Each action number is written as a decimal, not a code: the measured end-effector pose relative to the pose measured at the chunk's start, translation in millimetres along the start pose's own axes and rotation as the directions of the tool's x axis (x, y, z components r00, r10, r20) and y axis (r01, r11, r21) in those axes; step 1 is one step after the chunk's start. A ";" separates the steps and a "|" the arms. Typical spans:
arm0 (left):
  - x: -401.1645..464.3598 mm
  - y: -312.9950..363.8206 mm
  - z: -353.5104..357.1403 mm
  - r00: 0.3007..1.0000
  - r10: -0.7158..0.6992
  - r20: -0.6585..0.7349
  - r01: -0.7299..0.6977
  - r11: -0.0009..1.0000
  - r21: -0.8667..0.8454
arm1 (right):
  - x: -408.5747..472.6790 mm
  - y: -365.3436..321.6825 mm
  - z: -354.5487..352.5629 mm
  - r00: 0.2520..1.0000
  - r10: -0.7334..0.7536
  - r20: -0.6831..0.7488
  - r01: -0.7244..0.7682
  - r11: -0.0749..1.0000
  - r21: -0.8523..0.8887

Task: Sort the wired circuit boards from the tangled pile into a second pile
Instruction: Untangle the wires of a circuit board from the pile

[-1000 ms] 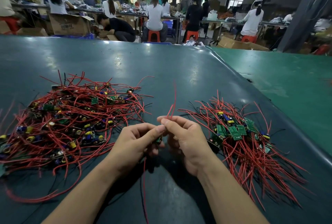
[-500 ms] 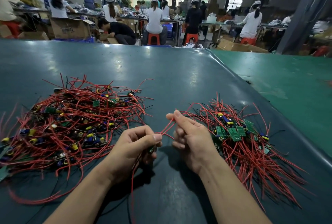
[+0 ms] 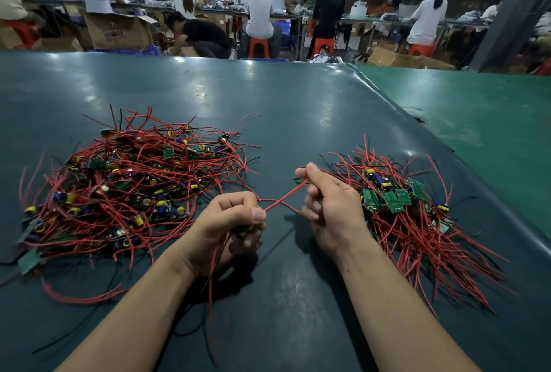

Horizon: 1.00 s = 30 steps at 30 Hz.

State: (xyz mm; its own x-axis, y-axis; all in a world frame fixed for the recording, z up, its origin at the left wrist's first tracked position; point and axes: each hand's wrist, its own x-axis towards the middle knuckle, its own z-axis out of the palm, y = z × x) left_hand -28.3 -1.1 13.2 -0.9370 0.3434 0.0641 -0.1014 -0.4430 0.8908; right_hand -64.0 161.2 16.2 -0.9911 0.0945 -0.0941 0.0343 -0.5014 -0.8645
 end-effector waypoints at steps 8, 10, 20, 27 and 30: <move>-4.6 6.3 -3.4 0.995 0.039 -0.092 -0.040 0.999 -0.007 | -3.1 2.4 3.0 0.998 -0.068 0.002 0.068 0.996 -0.066; -0.7 6.0 -3.0 0.975 0.091 -0.201 -0.083 0.995 0.051 | -15.0 8.2 10.3 0.990 -0.029 0.139 0.061 0.970 -0.235; 4.5 1.7 1.5 0.968 0.091 -0.233 -0.063 0.990 0.125 | -27.0 6.7 9.1 0.870 -0.087 0.486 0.322 0.847 -0.424; 9.2 0.7 -18.2 0.540 0.664 -0.517 -0.349 0.735 0.581 | -22.9 -7.2 9.8 0.751 -0.632 -0.191 0.596 0.774 -0.216; 7.2 -1.1 -19.9 0.399 0.834 -0.382 -0.245 0.498 0.832 | -19.2 -9.2 8.0 0.825 -0.323 -0.464 0.418 0.901 0.116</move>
State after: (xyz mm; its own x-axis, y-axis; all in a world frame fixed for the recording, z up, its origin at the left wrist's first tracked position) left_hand -41.5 -14.6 3.8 -0.5862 -0.5482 0.5966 0.4572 0.3841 0.8022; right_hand -46.3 157.1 29.9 -0.7690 0.6386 -0.0277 -0.3980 -0.5123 -0.7610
